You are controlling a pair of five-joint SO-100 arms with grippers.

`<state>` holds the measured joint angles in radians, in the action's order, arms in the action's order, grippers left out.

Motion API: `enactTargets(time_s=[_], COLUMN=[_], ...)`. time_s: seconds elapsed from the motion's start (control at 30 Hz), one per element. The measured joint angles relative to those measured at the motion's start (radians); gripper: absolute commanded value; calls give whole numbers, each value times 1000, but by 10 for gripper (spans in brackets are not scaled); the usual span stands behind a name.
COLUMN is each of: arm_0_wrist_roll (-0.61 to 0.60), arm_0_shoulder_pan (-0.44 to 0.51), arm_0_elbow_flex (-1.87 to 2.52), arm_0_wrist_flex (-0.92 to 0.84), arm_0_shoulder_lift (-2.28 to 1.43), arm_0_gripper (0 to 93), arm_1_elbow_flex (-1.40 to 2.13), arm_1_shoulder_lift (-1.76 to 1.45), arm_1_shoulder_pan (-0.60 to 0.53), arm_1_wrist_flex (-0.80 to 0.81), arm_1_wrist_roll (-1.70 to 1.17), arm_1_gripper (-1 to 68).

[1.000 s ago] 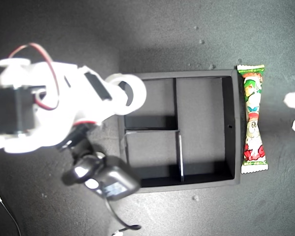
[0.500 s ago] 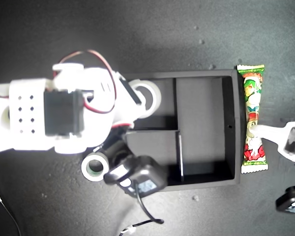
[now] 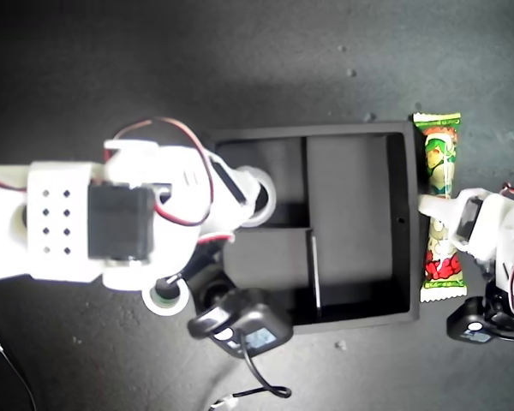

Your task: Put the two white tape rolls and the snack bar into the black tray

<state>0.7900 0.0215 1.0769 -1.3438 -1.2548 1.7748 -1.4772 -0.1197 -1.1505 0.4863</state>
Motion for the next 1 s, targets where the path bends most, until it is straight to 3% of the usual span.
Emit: enactTargets(time_s=[0.1,0.33,0.53,0.8,0.9,1.0], arm_0_wrist_roll=[6,15,149,394,445,465], arm_0_shoulder_pan=[0,26,172,407,453,489], arm_0_elbow_flex=[-35,-244,-373,-170,-43,87], arm_0_wrist_flex=[-31,-247,-442,-446,-357,-241], arm_0_shoulder_lift=[0,0,-77,-236,-276,-305], arm_0_gripper=[122,112,106,105,109,113], arm_1_elbow_flex=[5,2,-169,-603,-693,-707], arm_1_shoulder_lift=[0,0,0,0,0,0], arm_1_shoulder_pan=[23,101,140,210,186,144], arm_1_wrist_flex=[29,34,-184,-558,-566,-537], arm_1_wrist_roll=[0,23,43,477,551,371], arm_1_gripper=[-1,-2,-3,-4,-4,-4])
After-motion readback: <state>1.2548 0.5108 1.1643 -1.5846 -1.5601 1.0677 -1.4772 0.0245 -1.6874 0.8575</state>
